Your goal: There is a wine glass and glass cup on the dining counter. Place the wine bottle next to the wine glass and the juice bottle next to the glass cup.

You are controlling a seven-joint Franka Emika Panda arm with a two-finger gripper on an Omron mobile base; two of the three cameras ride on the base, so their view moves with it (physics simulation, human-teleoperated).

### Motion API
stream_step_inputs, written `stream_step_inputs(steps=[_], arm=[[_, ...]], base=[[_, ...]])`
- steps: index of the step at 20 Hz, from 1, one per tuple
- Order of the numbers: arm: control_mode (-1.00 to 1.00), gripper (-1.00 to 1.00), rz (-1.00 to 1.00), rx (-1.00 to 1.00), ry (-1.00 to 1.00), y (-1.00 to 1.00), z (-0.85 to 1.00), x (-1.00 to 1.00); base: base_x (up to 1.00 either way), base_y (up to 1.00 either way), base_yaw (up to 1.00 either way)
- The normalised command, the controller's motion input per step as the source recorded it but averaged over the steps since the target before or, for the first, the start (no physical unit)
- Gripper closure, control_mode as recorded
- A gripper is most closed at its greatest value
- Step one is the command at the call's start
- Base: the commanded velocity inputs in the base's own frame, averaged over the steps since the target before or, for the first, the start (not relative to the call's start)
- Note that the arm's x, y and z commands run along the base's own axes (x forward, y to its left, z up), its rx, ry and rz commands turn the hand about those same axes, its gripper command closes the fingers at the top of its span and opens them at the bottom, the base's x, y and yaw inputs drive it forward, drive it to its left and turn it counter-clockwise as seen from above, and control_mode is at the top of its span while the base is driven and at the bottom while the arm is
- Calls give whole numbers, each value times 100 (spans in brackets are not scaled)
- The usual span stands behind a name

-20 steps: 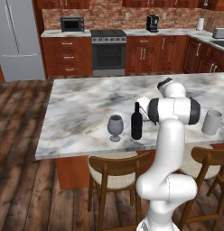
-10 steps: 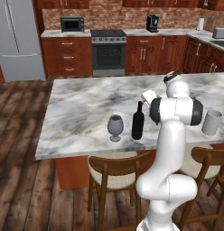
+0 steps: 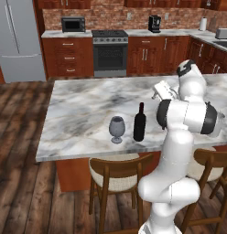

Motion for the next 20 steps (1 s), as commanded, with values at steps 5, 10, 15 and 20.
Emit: stream_step_inputs(steps=[5,10,15,20], arm=[[-100,-100,3,-12,-42,1,82,-100],[-100,-100,1,-12,-39,0,80,-100],[-100,-100,3,-11,-31,0,57,-100],[-100,-100,6,-11,-14,0,3,-100]], base=[[0,0,0],[0,0,0],[0,0,0],[0,0,0]])
